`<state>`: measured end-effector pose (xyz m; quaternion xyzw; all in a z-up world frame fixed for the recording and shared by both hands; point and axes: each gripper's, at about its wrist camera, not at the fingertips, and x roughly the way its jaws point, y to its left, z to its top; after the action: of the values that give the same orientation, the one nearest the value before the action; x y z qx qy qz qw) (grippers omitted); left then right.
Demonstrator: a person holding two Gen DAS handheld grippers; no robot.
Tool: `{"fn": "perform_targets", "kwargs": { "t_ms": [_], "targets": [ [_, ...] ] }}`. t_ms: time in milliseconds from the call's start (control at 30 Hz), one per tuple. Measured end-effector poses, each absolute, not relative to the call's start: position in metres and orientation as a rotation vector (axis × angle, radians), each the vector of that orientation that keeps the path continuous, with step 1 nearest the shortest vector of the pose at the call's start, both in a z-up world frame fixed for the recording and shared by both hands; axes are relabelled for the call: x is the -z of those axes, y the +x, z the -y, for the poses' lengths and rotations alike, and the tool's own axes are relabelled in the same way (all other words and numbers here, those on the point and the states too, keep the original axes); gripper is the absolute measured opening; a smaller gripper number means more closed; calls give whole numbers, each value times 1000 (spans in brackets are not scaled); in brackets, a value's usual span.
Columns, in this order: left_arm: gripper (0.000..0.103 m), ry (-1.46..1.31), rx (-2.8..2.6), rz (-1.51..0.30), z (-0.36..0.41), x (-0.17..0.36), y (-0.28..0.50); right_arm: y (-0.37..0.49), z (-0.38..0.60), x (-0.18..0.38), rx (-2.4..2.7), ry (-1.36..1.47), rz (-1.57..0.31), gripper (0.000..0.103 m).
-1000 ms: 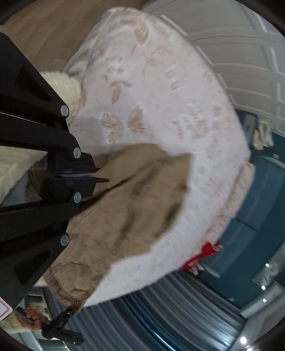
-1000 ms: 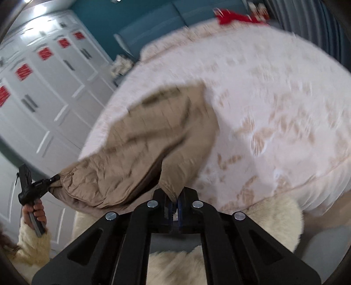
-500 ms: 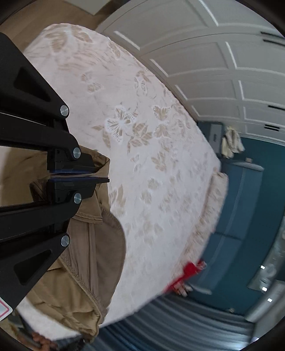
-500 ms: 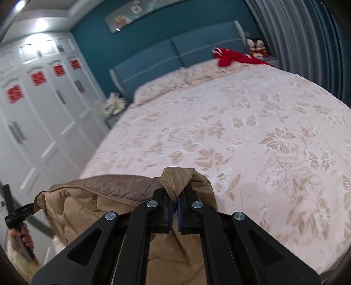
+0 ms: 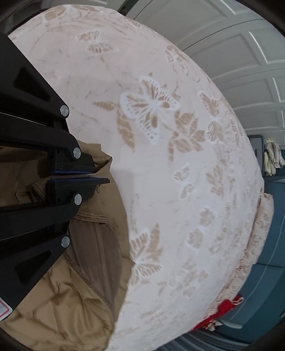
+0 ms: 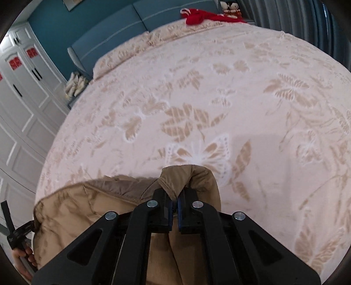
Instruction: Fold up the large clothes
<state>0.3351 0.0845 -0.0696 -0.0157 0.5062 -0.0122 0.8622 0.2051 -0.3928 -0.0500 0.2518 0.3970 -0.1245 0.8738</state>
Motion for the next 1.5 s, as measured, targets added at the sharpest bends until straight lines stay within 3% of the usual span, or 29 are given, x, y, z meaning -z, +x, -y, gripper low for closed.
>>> {"fn": "perform_targets", "kwargs": {
  "t_ms": [333,433,467,500,533,567,700,833,900,967,1133,1500],
  "targets": [
    [10,-32,26,-1043,-81,100,338,220,381,89,261,442,-909,3],
    [13,-88,40,-1044,-96,80,334,216,387,78,249,443,-933,11],
    [19,-108,48,-1019,-104,65,328,208,390,66,261,439,-920,24],
    [29,-105,35,-977,-113,46,320,200,393,55,277,432,-896,47],
    [62,-75,-21,-920,-121,26,311,188,395,39,308,414,-857,57],
    [77,-50,-65,-842,-127,5,300,178,397,27,326,401,-824,62],
    [77,56,-51,-661,-125,-70,270,144,381,-30,286,356,-716,59],
    [77,78,66,-631,-73,-93,251,145,323,-58,162,292,-659,48],
    [73,82,143,-669,-31,-79,248,156,285,-57,94,248,-664,23],
    [52,88,195,-730,0,-58,253,172,250,-45,47,207,-695,16],
    [39,82,217,-879,50,12,269,201,210,-5,1,160,-764,14],
    [40,117,152,-915,61,86,281,227,199,74,21,151,-878,10]
  ]
}}
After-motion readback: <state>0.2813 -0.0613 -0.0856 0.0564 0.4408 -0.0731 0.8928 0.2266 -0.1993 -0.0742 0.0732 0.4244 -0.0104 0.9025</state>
